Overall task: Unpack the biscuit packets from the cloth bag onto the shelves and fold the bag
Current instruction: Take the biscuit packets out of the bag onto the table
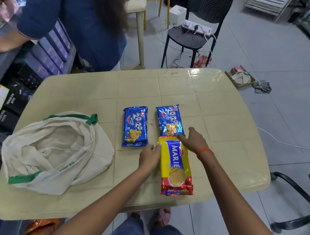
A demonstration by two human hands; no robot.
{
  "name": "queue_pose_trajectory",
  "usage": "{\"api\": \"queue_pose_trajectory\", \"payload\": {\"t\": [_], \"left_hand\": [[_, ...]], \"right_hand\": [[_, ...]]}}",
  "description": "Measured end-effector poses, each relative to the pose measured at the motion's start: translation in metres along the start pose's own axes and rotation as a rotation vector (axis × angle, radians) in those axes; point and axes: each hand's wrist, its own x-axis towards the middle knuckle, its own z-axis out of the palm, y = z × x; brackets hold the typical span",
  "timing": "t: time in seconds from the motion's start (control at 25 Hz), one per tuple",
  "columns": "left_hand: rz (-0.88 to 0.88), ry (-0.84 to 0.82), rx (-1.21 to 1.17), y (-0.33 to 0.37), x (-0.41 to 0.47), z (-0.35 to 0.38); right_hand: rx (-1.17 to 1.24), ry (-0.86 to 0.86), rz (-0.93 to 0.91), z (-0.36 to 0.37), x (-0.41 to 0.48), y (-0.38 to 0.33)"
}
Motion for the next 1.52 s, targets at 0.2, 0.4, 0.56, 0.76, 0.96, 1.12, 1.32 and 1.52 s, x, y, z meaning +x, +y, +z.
{"api": "queue_pose_trajectory", "payload": {"t": [0.2,0.4,0.56,0.76,0.96,1.12,1.32,1.52], "left_hand": [[-0.090,-0.240,-0.270,0.044,0.077,0.003],[-0.255,-0.417,-0.569,0.062,0.110,0.013],[-0.060,-0.263,-0.325,0.084,0.118,-0.022],[0.024,-0.022,-0.174,0.037,0.107,-0.089],[0.020,-0.081,-0.157,-0.005,0.092,-0.113],[-0.008,-0.094,-0.139,-0.019,0.099,-0.115],[0.137,0.107,0.304,0.022,0.142,-0.135],[0.136,-0.220,0.479,0.048,0.200,-0.139]], "right_hand": [[0.123,-0.066,0.069,0.009,0.070,-0.015],[0.186,-0.057,0.036,0.017,0.093,-0.016],[0.122,0.087,-0.043,0.015,0.091,-0.049],[-0.009,-0.053,-0.109,0.053,0.070,-0.104],[-0.034,-0.089,-0.052,0.097,0.053,-0.113],[-0.008,-0.074,-0.026,0.102,0.052,-0.115],[0.642,0.053,0.350,0.125,0.040,-0.106],[1.239,-0.178,0.617,0.158,0.013,-0.108]]}}
